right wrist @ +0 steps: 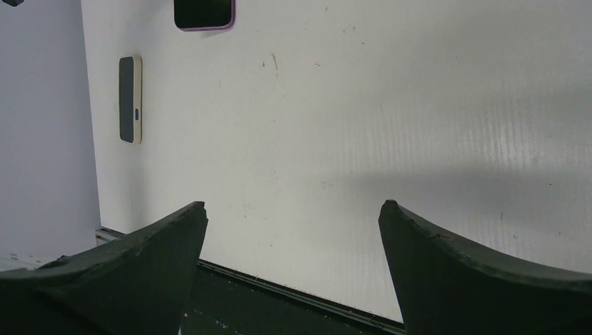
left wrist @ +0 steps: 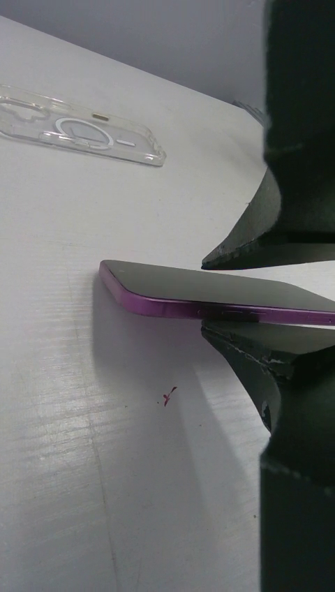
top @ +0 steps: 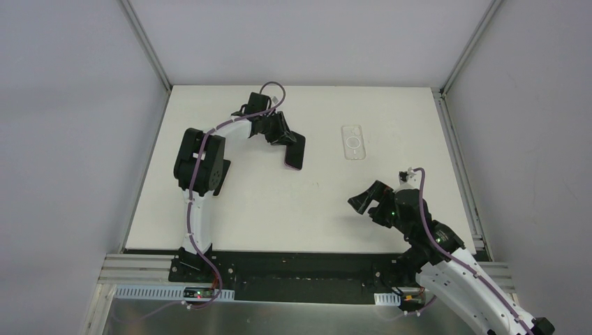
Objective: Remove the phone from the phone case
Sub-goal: Place the phone at the center of the board.
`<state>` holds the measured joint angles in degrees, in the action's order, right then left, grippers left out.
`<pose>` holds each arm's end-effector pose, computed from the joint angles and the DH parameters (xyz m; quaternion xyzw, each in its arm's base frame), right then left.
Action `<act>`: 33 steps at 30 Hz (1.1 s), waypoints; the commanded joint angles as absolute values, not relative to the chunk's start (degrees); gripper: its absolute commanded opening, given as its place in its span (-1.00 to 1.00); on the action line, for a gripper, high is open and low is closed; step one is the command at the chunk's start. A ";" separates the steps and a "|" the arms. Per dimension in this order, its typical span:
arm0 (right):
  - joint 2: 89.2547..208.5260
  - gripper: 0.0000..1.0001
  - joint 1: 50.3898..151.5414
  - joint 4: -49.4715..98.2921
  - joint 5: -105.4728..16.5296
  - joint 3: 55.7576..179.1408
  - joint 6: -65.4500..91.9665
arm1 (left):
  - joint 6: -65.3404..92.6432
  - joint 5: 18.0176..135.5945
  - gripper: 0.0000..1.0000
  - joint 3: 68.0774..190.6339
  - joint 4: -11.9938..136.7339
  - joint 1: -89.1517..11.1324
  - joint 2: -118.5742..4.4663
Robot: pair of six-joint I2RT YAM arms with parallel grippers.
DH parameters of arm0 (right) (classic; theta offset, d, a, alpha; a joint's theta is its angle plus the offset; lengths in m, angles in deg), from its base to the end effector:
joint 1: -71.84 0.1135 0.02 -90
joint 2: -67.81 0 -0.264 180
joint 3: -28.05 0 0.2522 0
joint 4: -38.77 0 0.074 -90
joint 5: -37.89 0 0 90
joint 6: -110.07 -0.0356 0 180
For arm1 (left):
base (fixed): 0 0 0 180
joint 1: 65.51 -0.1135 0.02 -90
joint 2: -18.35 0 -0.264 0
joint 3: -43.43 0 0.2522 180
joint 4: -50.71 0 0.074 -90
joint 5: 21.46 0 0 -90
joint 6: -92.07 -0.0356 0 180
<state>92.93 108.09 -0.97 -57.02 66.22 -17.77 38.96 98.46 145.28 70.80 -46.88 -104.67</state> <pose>0.1022 0.0711 0.2333 0.0343 0.8500 0.2868 0.4405 0.4472 -0.1695 0.1746 -0.0345 0.8858 -0.3938 0.2432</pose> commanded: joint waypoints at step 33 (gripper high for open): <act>89.26 0.95 108.15 -1.72 -56.72 67.21 -16.62 | 41.30 57.98 0.59 102.93 76.81 -59.09 -59.85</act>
<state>90.51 108.09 -2.33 -57.26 66.22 -17.16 38.91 68.10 109.46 72.55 -53.65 -62.94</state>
